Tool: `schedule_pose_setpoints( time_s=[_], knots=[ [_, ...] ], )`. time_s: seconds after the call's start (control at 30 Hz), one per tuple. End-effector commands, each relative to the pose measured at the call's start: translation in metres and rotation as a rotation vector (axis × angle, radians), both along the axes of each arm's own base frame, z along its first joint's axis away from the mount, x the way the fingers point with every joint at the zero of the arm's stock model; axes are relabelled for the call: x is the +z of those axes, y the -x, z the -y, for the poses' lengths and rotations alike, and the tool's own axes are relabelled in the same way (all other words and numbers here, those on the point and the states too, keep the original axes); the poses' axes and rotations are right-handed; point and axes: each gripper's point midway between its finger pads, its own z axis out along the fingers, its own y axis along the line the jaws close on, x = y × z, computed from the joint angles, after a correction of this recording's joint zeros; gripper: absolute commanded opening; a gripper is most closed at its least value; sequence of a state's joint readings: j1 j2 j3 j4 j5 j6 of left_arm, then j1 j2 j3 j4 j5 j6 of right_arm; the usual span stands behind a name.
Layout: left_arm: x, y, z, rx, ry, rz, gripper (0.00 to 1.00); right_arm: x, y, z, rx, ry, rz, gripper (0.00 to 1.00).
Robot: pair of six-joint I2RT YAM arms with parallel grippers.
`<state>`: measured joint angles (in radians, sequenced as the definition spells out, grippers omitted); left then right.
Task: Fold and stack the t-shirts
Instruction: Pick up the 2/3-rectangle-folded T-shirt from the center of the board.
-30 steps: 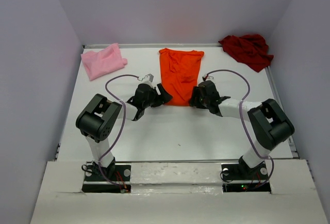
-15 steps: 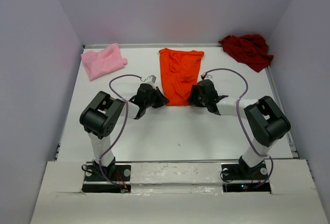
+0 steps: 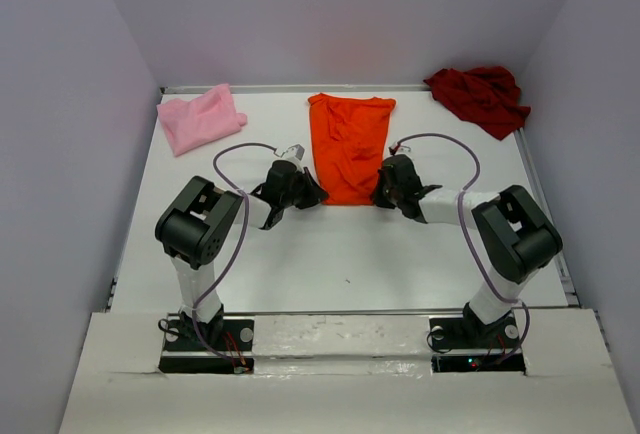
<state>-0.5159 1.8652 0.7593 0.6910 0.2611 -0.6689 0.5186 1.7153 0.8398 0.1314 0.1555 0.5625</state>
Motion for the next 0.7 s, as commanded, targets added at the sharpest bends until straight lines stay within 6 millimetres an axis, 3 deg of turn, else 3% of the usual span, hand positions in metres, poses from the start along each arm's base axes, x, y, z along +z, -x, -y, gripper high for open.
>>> schedule_pose_setpoints(
  time_s=[0.0, 0.27, 0.53, 0.6, 0.67],
  knots=[
    [-0.03, 0.03, -0.014, -0.024, -0.084, -0.101, 0.0, 0.012, 0.012, 0.003, -0.009, -0.008, -0.016, 0.0],
    [-0.017, 0.061, -0.013, -0.047, -0.044, -0.101, 0.0, 0.024, 0.055, 0.018, 0.0, -0.06, -0.04, 0.0],
    [-0.003, 0.114, -0.002, -0.078, -0.005, -0.097, 0.0, 0.022, 0.112, 0.034, 0.018, -0.106, -0.102, 0.0],
    [-0.002, 0.129, 0.0, -0.089, -0.006, -0.098, 0.0, 0.03, 0.121, 0.038, 0.016, -0.126, -0.086, 0.0],
    [0.011, 0.135, 0.004, -0.094, 0.025, -0.08, 0.0, 0.039, 0.128, 0.043, 0.012, -0.139, -0.07, 0.0]
  ],
)
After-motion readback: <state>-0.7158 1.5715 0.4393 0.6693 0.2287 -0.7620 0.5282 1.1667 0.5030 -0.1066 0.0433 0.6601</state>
